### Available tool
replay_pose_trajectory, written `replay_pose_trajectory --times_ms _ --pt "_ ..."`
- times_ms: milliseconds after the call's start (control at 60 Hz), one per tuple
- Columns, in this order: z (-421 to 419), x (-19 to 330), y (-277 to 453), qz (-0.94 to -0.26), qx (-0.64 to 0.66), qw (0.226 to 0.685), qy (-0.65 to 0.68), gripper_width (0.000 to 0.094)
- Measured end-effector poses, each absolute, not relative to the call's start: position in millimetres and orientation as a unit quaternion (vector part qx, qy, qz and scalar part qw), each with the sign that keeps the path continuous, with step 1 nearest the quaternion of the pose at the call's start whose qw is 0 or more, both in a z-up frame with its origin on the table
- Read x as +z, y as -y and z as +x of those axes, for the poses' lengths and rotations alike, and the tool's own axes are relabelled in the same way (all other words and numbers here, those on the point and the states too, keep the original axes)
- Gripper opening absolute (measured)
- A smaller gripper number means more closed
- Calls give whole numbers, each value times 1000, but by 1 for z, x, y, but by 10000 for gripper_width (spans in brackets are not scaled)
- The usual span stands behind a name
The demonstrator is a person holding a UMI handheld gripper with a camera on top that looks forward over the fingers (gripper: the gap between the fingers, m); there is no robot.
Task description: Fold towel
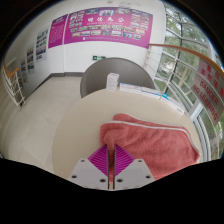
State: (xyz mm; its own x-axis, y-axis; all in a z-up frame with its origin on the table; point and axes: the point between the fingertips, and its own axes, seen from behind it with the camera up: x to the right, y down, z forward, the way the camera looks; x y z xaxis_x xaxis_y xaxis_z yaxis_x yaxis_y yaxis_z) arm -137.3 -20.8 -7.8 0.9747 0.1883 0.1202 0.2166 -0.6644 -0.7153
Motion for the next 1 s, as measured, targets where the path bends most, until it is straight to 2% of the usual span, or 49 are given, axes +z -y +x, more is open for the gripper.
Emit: replay_pose_trajectory --times_ms 83,183,233,300,400,550,583,617,717,767,883,1000 --pt "-173 23 29 -908 57 400 111 47" --pt "-210 88 34 -889 145 424 100 48" --pt "-213 118 30 -879 176 436 83 48" --pt "-198 141 21 -871 199 446 56 48" --pt "-150 131 6 -878 179 443 21 48" --pt "-46 63 2 -909 91 406 -11 64" --pt "-25 51 4 -915 69 396 -19 125" --pt "-4 42 5 -920 44 389 -28 230" --pt "38 32 11 -921 6 386 -46 681" --pt "52 37 13 -919 1 390 -50 864" --pt "60 61 26 -913 -10 405 -46 857" --pt "44 101 51 -906 -16 422 -24 856"
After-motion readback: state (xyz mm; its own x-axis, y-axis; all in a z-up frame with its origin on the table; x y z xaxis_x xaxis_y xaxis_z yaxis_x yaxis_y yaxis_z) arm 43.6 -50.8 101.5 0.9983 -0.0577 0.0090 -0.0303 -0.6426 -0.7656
